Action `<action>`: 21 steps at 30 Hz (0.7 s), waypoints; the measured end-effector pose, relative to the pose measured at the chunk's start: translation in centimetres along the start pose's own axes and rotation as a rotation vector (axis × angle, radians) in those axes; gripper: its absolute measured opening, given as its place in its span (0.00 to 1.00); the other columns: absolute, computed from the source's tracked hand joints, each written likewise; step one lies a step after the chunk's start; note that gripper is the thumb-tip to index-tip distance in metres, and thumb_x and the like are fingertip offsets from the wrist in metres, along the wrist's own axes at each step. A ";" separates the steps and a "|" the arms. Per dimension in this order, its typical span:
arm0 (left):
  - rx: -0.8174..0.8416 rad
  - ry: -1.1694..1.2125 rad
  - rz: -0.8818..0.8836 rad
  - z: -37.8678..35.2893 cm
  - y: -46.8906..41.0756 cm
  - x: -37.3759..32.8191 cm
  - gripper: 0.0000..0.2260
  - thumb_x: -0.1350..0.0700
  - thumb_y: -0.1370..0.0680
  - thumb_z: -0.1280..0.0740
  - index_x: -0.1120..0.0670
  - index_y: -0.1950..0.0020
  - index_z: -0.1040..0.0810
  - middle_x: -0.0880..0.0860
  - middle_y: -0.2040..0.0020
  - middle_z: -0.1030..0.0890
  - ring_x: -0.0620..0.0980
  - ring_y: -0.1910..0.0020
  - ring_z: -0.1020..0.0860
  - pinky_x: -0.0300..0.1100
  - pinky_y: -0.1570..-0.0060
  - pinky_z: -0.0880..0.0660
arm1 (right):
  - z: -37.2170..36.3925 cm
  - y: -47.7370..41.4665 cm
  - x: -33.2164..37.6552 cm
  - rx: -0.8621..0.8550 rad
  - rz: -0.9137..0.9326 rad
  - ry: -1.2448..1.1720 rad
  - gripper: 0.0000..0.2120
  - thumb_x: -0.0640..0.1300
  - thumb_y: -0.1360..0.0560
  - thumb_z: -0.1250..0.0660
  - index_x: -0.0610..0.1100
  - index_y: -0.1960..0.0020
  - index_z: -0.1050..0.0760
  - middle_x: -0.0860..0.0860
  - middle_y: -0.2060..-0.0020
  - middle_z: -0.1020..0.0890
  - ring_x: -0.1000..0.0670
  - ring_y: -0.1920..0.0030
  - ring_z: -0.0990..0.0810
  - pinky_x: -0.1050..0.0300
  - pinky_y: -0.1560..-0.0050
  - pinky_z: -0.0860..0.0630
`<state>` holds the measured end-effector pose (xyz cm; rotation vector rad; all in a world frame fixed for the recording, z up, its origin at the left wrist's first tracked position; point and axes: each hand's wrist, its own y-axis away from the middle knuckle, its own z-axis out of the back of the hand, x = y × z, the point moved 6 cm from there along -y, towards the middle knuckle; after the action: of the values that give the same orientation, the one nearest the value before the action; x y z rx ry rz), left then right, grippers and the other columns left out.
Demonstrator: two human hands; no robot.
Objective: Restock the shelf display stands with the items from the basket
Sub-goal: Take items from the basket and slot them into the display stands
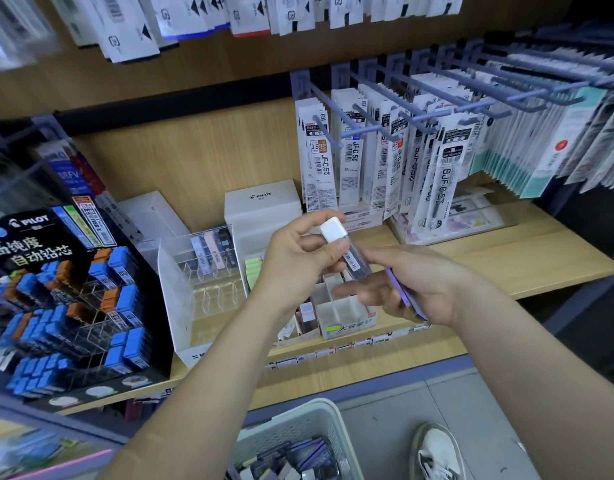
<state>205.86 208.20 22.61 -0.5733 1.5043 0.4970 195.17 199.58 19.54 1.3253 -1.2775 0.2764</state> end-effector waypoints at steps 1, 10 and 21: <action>0.028 0.021 0.001 -0.1 -0.1 0.1 0.13 0.67 0.24 0.33 0.52 0.45 0.20 0.53 0.65 0.18 0.49 0.67 0.22 0.39 0.60 0.22 | -0.1 0.0 -0.1 -0.002 -0.013 0.017 0.14 0.52 0.21 0.36 0.41 0.48 0.22 0.38 0.55 0.15 0.54 0.78 0.25 0.69 0.83 0.35; 0.052 0.200 0.081 0.5 -0.3 -0.1 0.12 0.65 0.21 0.40 0.56 0.44 0.18 0.54 0.61 0.21 0.50 0.62 0.24 0.41 0.56 0.21 | 1.1 -0.6 1.3 -0.119 0.285 -0.016 0.07 0.43 0.25 0.31 0.39 0.51 0.24 0.47 0.69 0.24 0.57 0.79 0.34 0.68 0.82 0.39; -0.168 -0.174 -0.039 1.5 -1.1 0.4 0.09 0.66 0.25 0.31 0.57 0.46 0.18 0.58 0.58 0.17 0.49 0.66 0.19 0.38 0.61 0.20 | 4.3 0.4 1.4 -0.417 0.216 -0.108 0.05 0.44 0.21 0.35 0.42 0.51 0.27 0.46 0.68 0.24 0.53 0.80 0.33 0.65 0.80 0.36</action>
<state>207.70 208.23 22.18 -0.6715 1.2911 0.6309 193.15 195.57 19.78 0.8579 -1.4781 0.0805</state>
